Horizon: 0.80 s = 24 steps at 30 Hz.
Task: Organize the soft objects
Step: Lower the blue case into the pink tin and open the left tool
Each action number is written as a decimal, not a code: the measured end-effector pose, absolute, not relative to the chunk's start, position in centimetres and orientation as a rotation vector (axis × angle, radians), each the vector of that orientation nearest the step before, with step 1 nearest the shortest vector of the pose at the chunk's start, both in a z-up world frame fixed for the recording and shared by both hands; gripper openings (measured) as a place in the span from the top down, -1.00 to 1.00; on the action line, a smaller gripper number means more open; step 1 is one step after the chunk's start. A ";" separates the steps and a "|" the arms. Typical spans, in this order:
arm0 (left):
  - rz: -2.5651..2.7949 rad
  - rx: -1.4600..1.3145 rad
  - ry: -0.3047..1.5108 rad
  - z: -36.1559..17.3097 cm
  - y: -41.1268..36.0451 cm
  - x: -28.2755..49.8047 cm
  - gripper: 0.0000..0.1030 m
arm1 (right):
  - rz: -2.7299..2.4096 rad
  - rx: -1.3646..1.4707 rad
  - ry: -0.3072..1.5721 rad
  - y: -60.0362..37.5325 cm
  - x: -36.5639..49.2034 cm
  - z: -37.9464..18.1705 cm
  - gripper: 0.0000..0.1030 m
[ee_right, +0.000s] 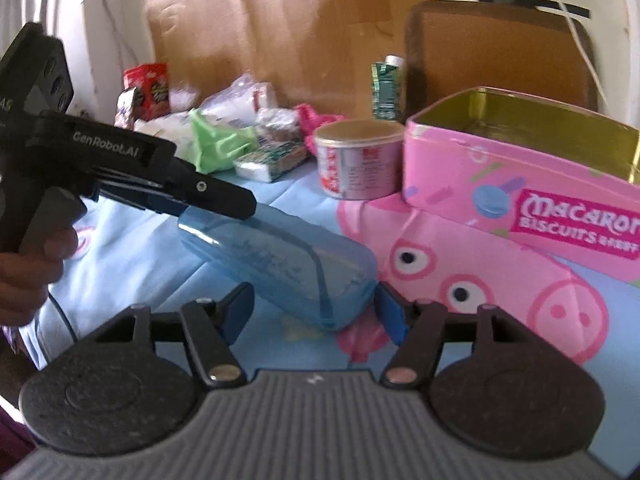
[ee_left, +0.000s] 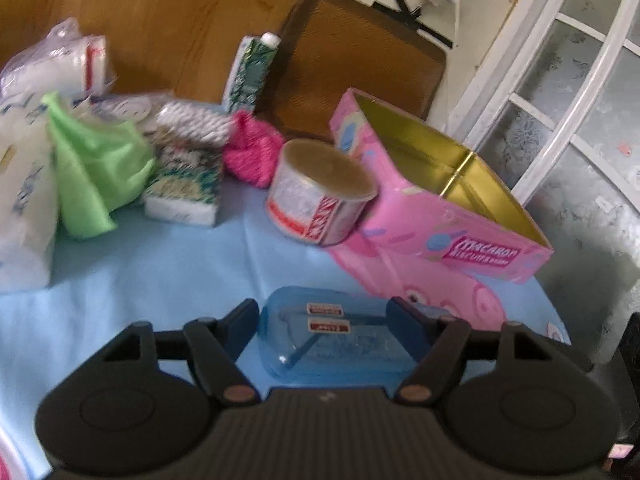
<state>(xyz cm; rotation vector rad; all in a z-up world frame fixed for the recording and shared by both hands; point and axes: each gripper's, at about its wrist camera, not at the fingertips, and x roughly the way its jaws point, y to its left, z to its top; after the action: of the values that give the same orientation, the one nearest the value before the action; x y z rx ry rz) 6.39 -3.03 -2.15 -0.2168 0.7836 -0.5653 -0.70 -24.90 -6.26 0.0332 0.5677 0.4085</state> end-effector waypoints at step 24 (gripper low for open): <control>-0.678 -0.145 0.582 3.6 -16.6 13.9 -0.46 | 0.010 0.018 0.344 -37.4 4.1 -1.8 -0.35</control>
<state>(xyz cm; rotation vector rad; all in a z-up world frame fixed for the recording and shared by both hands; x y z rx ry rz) 13.90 -16.56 3.60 -0.1448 0.5825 -0.6783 4.12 -37.37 -1.82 0.0179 0.3437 0.0103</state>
